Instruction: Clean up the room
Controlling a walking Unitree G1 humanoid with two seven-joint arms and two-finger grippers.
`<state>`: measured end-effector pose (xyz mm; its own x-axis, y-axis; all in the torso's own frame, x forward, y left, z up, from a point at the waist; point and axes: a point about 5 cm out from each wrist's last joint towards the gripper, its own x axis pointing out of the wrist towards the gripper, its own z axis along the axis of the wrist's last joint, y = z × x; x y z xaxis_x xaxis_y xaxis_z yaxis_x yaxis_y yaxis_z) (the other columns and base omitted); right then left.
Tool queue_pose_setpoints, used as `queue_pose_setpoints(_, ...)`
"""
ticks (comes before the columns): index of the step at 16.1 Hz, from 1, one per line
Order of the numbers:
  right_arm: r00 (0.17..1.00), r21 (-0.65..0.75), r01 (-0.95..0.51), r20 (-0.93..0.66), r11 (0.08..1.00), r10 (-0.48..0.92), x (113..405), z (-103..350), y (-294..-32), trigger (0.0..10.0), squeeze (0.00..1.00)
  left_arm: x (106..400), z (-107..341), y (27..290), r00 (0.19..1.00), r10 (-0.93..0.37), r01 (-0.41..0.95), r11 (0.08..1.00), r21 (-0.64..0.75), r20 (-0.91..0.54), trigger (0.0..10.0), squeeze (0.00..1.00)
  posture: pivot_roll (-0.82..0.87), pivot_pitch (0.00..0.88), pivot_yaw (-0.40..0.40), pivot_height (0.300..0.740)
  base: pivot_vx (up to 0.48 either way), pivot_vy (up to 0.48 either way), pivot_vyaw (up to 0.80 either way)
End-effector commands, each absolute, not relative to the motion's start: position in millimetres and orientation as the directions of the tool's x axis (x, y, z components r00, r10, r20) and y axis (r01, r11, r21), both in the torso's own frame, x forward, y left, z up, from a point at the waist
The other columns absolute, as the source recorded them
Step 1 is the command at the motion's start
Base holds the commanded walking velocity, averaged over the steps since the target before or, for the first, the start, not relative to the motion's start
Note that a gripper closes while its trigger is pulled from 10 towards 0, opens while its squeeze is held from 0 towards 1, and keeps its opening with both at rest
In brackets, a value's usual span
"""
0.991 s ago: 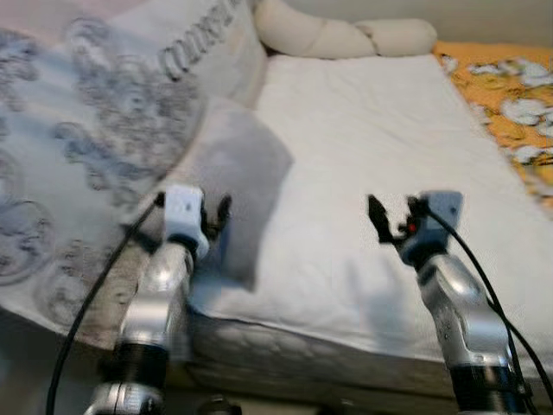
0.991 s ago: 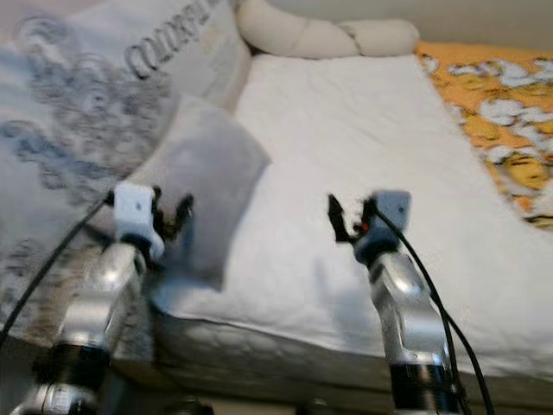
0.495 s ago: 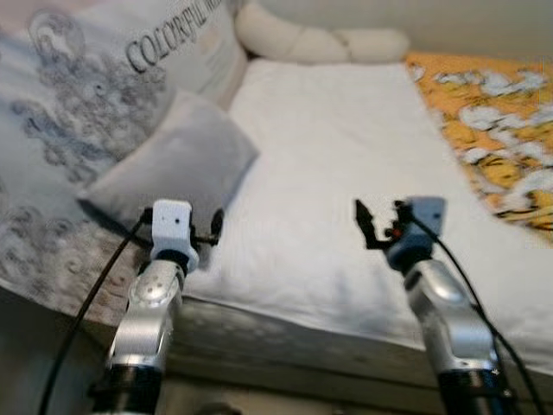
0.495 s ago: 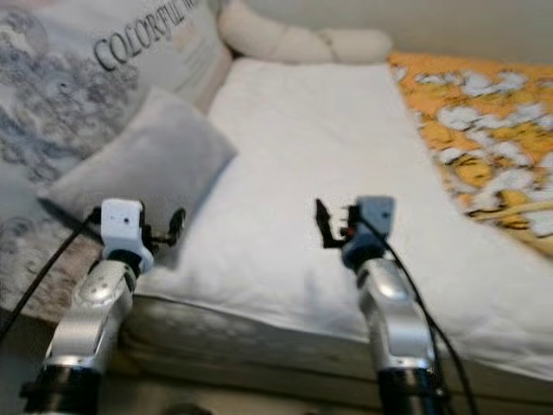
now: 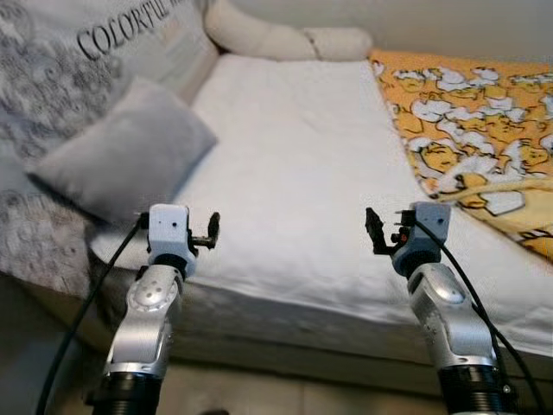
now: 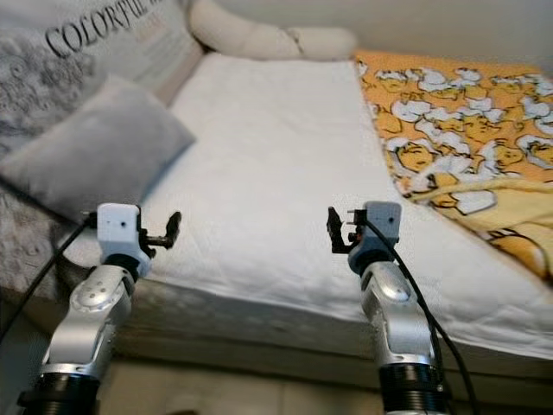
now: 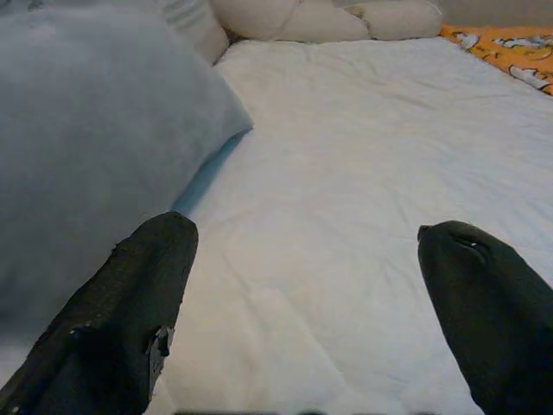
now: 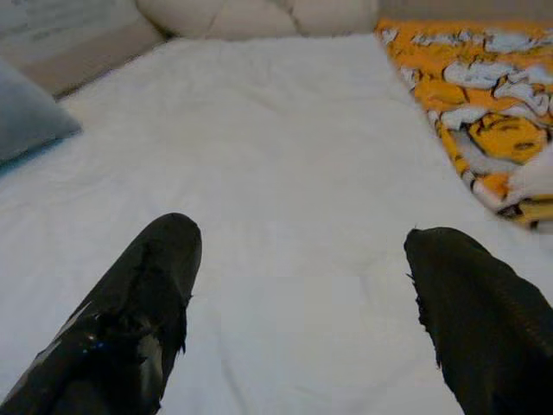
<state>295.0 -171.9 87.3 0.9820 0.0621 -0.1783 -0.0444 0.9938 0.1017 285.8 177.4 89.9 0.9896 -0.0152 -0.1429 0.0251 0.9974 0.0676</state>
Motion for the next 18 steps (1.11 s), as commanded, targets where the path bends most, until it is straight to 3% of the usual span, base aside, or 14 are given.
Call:
queue_pose_setpoints(1,0.984,0.100,-0.050,-0.163,0.994,0.066,297.0,90.0,-167.4,10.0,0.00,286.1,93.3,179.3,0.990,-0.005,0.018,0.996,0.087,-0.138,10.0,1.00,0.05,0.000,0.015,0.740,0.000,-0.401,0.00)
queue_pose_setpoints(4,0.986,0.089,-0.060,-0.149,0.994,0.073,300.9,93.3,-165.6,10.0,0.00,292.6,97.5,181.3,0.992,0.000,0.014,0.994,0.105,-0.130,10.0,1.00,0.05,0.000,0.012,0.740,0.000,-0.441,0.00)
queue_pose_setpoints(9,0.983,0.058,-0.049,-0.175,0.997,0.059,300.3,88.4,-169.2,10.0,0.00,287.1,92.5,181.6,0.989,0.024,-0.008,0.994,0.106,-0.146,10.0,1.00,0.06,0.000,-0.010,0.740,0.000,-0.480,0.66)
queue_pose_setpoints(15,0.985,0.111,0.010,-0.173,0.994,0.009,301.3,85.8,-170.1,10.0,0.00,290.4,97.9,189.3,0.988,0.042,-0.024,0.992,0.126,-0.146,10.0,1.00,0.07,0.000,0.018,0.740,0.000,-0.480,0.00)
queue_pose_setpoints(18,0.986,0.128,-0.029,-0.158,0.991,0.049,304.7,88.7,-158.9,10.0,0.00,294.0,98.8,192.2,0.989,0.040,-0.017,0.987,0.158,-0.145,10.0,1.00,0.07,0.000,0.018,0.740,0.000,-0.480,0.00)
